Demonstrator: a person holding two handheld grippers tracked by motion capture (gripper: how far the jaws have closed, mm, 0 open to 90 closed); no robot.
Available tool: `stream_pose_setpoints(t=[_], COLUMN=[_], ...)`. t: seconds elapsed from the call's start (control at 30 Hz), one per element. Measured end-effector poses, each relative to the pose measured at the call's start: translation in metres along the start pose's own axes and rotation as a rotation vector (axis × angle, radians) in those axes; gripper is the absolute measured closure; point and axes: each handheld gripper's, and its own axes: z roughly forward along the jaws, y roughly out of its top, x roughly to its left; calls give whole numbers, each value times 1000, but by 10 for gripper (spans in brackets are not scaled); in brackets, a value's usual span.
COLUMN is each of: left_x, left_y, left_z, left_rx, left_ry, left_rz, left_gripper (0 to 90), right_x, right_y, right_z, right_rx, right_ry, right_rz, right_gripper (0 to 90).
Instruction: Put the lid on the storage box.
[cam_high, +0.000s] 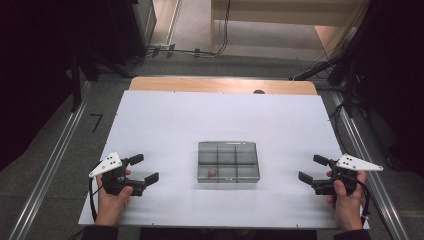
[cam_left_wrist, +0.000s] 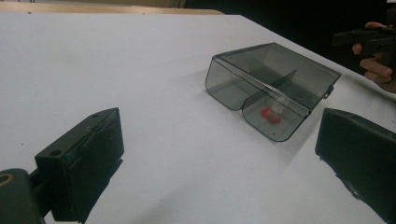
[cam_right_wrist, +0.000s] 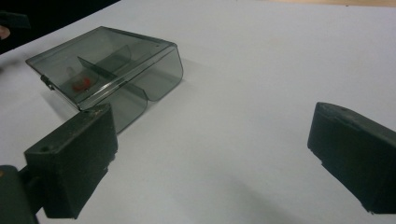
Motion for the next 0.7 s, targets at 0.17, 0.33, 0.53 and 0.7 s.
stream_pose_setpoints(t=[0.17,0.33,0.53,0.7], left_x=[4,7,8,8], left_y=[-3,-6,-7,-7], left_z=[-3,-5,-5,-4], left_rx=[0,-12,-12,-13], left_ry=[6,7,7,4], left_rz=[2,-5,-5,-5], left_gripper=[7,7,7,7], right_x=[-3,-8,-11,-11], right_y=[-3,-7,-13,-13], right_z=[-2,-4,-2,-1], right_rx=[-7,-8,-3,2], right_ry=[-8,-20,-28,-30], right_rz=[-4,6,14,11], right_gripper=[0,0,0,0])
